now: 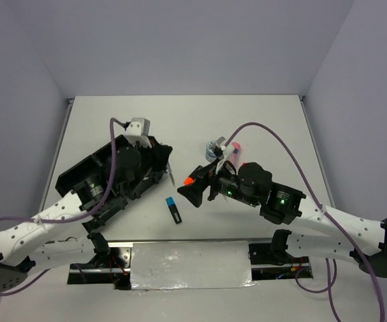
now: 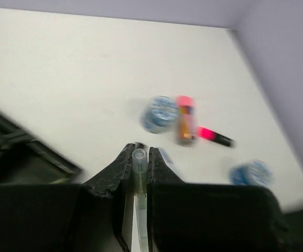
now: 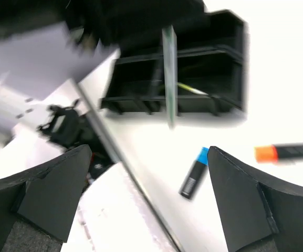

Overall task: Sort the stationery into containers
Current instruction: Place the pen in the storage box.

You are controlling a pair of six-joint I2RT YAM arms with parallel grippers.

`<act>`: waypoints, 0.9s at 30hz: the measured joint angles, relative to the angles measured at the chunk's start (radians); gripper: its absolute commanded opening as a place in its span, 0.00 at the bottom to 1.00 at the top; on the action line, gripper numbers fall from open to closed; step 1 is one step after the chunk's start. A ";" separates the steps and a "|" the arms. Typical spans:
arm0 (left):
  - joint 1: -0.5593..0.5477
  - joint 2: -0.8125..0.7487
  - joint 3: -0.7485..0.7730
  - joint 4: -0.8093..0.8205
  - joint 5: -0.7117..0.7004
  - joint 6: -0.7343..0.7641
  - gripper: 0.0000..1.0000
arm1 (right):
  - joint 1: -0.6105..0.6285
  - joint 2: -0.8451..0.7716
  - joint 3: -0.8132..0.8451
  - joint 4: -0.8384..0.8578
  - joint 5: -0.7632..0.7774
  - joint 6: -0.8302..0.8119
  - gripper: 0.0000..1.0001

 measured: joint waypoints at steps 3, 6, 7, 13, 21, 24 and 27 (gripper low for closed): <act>0.126 0.113 0.081 -0.097 -0.047 0.093 0.00 | -0.006 -0.068 -0.048 -0.047 0.095 0.015 1.00; 0.209 0.235 0.122 -0.121 -0.109 0.221 0.00 | -0.010 -0.156 -0.103 -0.095 0.161 0.021 1.00; 0.236 0.271 0.119 -0.122 -0.116 0.269 0.00 | -0.011 -0.190 -0.120 -0.116 0.178 0.024 1.00; 0.380 0.428 0.083 -0.119 -0.005 0.502 0.00 | -0.013 -0.325 -0.169 -0.187 0.232 0.026 1.00; 0.418 0.439 -0.023 -0.065 0.074 0.625 0.07 | -0.013 -0.481 -0.214 -0.237 0.247 0.022 1.00; 0.418 0.436 -0.056 -0.061 0.087 0.626 0.15 | -0.013 -0.502 -0.215 -0.246 0.251 0.018 1.00; 0.418 0.434 -0.064 -0.071 0.089 0.620 0.40 | -0.013 -0.503 -0.215 -0.254 0.253 0.015 1.00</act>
